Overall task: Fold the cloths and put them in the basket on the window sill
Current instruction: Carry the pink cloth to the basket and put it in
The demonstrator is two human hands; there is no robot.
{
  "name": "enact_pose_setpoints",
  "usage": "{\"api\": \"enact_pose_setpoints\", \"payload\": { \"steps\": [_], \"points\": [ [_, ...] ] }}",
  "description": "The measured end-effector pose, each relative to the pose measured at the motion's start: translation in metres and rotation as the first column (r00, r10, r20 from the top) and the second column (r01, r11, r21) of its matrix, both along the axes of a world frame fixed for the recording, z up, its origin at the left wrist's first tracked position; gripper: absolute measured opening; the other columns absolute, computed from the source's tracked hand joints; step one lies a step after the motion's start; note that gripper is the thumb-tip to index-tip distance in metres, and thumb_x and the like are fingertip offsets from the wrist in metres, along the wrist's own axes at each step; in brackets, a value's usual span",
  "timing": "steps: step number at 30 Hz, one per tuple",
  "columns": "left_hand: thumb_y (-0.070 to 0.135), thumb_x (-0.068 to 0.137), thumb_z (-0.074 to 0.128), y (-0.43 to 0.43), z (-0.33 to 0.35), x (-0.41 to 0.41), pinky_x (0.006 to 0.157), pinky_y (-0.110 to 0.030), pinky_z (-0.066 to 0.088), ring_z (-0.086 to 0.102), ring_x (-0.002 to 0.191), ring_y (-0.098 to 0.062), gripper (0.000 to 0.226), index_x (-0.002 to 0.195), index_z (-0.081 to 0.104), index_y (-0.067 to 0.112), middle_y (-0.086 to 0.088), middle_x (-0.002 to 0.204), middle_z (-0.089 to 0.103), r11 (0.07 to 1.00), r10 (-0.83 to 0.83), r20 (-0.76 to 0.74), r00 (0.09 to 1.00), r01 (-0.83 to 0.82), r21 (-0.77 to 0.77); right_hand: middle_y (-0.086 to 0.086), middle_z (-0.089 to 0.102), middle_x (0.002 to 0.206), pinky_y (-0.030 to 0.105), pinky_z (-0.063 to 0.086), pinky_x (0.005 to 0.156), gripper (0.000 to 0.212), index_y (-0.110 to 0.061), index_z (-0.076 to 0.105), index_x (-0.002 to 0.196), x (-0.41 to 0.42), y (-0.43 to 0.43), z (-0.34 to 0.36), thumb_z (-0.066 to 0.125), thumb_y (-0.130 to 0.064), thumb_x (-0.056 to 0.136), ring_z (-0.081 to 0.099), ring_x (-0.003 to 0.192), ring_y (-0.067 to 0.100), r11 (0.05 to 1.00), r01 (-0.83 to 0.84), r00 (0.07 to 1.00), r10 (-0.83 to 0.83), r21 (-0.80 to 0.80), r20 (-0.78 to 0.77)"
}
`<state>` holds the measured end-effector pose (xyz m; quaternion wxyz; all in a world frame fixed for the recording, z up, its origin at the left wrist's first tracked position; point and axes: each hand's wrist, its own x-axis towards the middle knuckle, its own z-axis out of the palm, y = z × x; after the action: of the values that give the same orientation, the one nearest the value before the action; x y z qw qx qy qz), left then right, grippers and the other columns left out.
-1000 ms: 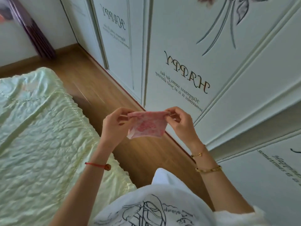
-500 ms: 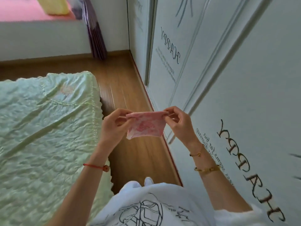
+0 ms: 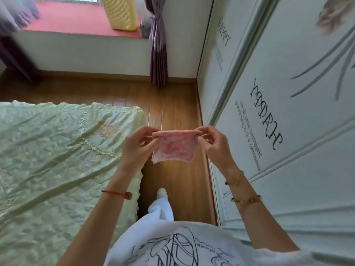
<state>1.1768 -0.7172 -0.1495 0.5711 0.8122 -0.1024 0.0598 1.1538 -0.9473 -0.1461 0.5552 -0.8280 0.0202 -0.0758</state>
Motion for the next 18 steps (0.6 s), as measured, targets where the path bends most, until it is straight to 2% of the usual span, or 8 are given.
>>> {"api": "enact_pose_setpoints", "payload": {
  "steps": [5,10,15,18],
  "points": [
    [0.017,0.082,0.075,0.001,0.016,0.143,0.075,-0.024,0.06,0.073,0.087,-0.012,0.018,0.099,0.073,0.009,-0.001,0.094,0.075,1.0,-0.005,0.023,1.0,0.005,-0.009,-0.002,0.07,0.092,0.017,0.056,0.071,0.014,-0.012,0.067,0.101,0.143,-0.002,0.011,0.059,-0.004,0.093,0.066,0.086,0.014,1.0,-0.003,1.0,0.002,0.019,0.023],
    [0.016,0.083,0.075,-0.009,0.021,0.27,0.07,-0.016,0.057,0.073,0.086,-0.012,0.015,0.098,0.073,0.012,-0.001,0.094,0.075,1.0,-0.006,0.009,1.0,0.006,0.015,-0.006,0.069,0.092,0.02,0.057,0.073,0.014,-0.016,0.066,0.101,0.266,-0.011,0.012,0.059,-0.007,0.094,0.067,0.088,0.012,1.0,-0.003,1.0,0.002,0.029,0.019],
    [0.014,0.085,0.074,-0.022,0.012,0.4,0.078,-0.025,0.059,0.072,0.09,-0.014,0.014,0.098,0.073,0.01,-0.001,0.094,0.074,1.0,0.004,0.052,0.999,-0.005,0.023,-0.003,0.07,0.093,0.024,0.059,0.075,0.014,-0.017,0.067,0.101,0.405,-0.026,0.0,0.059,-0.008,0.094,0.067,0.09,0.014,0.999,-0.027,0.999,0.026,0.041,0.027],
    [0.012,0.084,0.075,-0.032,0.011,0.48,0.077,-0.023,0.06,0.073,0.09,-0.013,0.016,0.1,0.073,0.009,-0.002,0.095,0.075,0.998,0.061,0.059,0.996,-0.062,0.018,-0.005,0.069,0.091,0.022,0.057,0.074,0.012,-0.015,0.067,0.102,0.496,-0.034,0.0,0.059,-0.01,0.094,0.066,0.089,0.013,0.997,-0.064,0.997,0.063,0.038,0.039]
  ]
}}
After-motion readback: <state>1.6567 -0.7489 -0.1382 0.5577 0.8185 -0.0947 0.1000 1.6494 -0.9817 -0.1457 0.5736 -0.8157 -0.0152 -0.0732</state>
